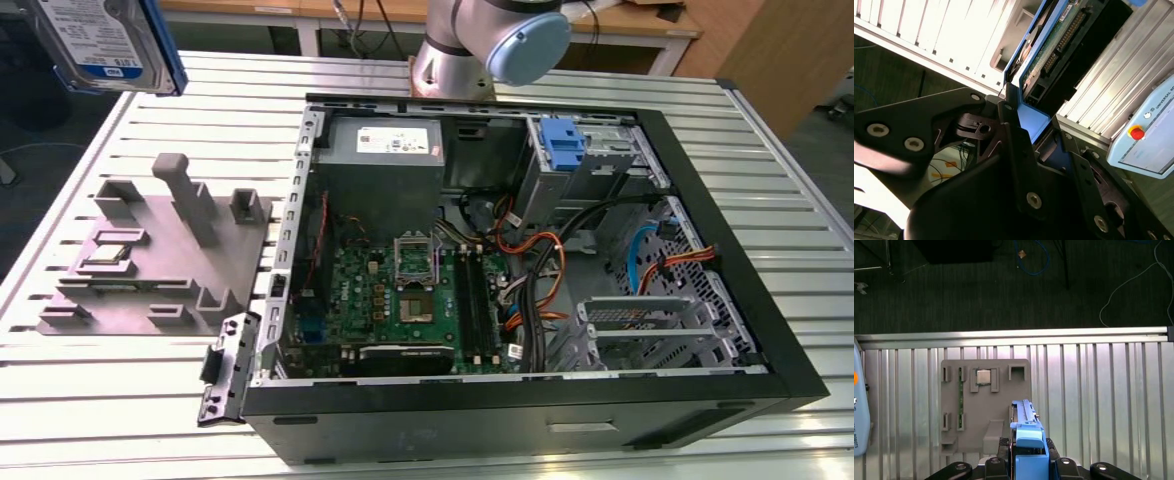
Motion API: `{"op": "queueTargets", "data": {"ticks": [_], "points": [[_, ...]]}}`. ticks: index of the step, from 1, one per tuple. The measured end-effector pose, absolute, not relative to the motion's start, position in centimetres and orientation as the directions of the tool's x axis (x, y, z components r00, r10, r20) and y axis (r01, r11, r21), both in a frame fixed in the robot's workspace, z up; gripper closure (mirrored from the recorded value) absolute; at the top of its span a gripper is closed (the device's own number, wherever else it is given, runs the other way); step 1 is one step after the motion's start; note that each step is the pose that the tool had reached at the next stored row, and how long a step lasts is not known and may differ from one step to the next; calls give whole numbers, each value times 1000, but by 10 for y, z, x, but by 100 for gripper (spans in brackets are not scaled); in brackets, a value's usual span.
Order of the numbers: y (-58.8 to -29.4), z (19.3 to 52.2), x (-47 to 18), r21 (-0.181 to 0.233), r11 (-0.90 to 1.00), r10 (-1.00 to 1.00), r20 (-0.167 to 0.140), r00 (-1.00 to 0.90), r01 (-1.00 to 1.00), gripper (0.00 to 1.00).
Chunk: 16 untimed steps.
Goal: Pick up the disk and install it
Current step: 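Pick up the disk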
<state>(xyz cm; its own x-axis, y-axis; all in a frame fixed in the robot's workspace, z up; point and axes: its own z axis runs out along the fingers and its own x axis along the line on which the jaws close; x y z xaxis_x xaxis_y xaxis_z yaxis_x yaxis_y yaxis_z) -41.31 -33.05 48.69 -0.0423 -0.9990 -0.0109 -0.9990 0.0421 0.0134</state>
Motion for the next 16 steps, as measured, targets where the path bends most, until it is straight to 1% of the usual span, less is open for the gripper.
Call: {"op": "queueTargets", "data": {"ticks": [8,16], "points": [[-331,487,-413,13,42,-999,-11,-42,-999,64],[-330,497,-413,13,42,-999,-11,-42,-999,64]]}}
